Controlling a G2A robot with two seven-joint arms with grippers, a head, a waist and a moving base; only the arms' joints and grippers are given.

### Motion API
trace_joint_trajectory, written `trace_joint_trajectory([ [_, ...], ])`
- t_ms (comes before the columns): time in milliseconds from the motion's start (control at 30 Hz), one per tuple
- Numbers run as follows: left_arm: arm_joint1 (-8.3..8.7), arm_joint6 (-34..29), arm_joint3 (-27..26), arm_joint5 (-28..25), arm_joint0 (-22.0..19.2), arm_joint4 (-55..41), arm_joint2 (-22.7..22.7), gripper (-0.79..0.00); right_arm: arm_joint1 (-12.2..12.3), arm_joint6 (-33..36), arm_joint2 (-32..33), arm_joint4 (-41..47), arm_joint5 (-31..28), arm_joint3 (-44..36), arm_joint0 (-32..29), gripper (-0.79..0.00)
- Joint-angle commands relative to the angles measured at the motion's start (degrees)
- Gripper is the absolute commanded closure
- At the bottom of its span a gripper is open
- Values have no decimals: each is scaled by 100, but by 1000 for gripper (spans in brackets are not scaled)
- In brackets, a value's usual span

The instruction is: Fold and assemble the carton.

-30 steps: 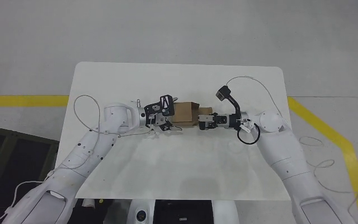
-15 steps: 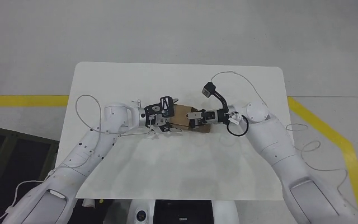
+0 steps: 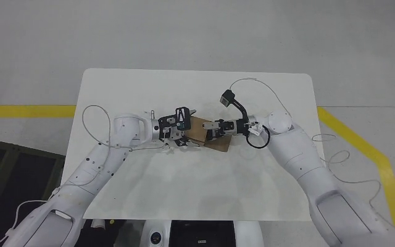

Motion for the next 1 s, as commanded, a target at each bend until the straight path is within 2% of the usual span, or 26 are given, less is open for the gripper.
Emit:
trace_joint_trajectory([
  [0, -8, -11, 6, 16, -2, -2, 7, -785, 48, -15, 65, -4, -15, -75, -32, -785],
  [300, -27, -40, 37, 21, -7, -46, -16, -785, 406, 328, 499, -102, 328, -631, -414, -785],
  [567, -36, -82, 12, 11, -1, -49, -42, -785, 650, 269, 954, -260, 270, -731, -604, -785],
  [733, -42, -119, -44, 8, 21, -76, -55, -785, 666, 159, 962, -328, 160, -698, -545, -785],
  [967, -50, -167, -110, -7, 52, -124, -74, -785, 552, -22, 625, -366, -21, -510, -239, -785],
])
